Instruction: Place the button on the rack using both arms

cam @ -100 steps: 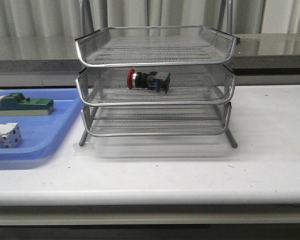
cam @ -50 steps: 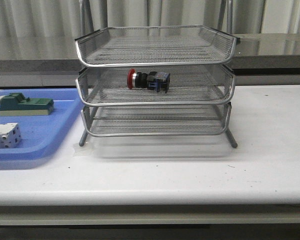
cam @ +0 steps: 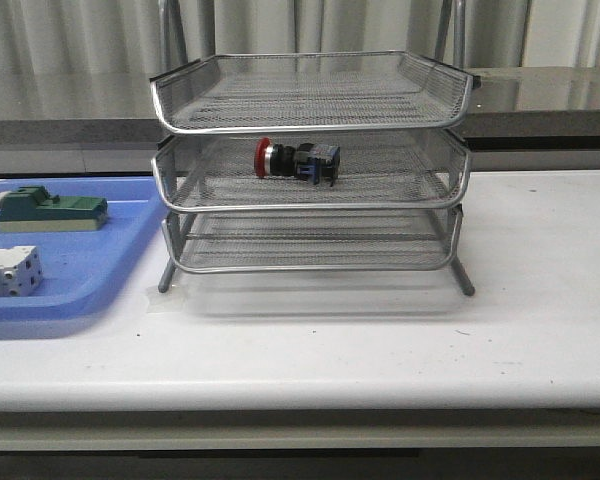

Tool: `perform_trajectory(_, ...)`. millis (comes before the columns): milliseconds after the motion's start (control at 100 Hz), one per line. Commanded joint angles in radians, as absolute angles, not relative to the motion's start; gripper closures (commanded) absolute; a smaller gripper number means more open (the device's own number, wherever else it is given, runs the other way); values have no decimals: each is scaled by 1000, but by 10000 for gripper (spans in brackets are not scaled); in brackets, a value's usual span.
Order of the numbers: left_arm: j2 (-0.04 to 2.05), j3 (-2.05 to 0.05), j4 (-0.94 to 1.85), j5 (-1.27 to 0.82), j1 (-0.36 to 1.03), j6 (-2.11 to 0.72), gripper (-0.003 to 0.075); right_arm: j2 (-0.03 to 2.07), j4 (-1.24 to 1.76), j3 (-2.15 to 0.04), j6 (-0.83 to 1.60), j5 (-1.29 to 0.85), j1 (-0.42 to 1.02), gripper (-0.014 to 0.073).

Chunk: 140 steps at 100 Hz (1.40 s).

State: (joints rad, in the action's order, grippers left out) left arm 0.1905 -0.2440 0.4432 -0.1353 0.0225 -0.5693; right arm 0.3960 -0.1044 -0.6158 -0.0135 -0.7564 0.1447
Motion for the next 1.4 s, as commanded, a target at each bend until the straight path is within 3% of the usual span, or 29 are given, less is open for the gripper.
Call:
perform_trajectory(0,200,-272,457,-62,21,-563,740,361,-120,-584,-11,-560,139,654)
perform_trajectory(320,200,-272,457,-62,21,-563,740,138,-86,-242,-11,-186,130,654)
perform_trajectory(580,200,-272,457,-62,21,-563,740,-27,-30,-92,-11,-159,84,654)
perform_trajectory(810,200,-272,457,-62,21,-563,740,-31,-8,13,-11,-33,85,654)
perform_trajectory(1390,200,-272,457,-62,21,-563,740,-31,-9,10,-11,-36,85,654)
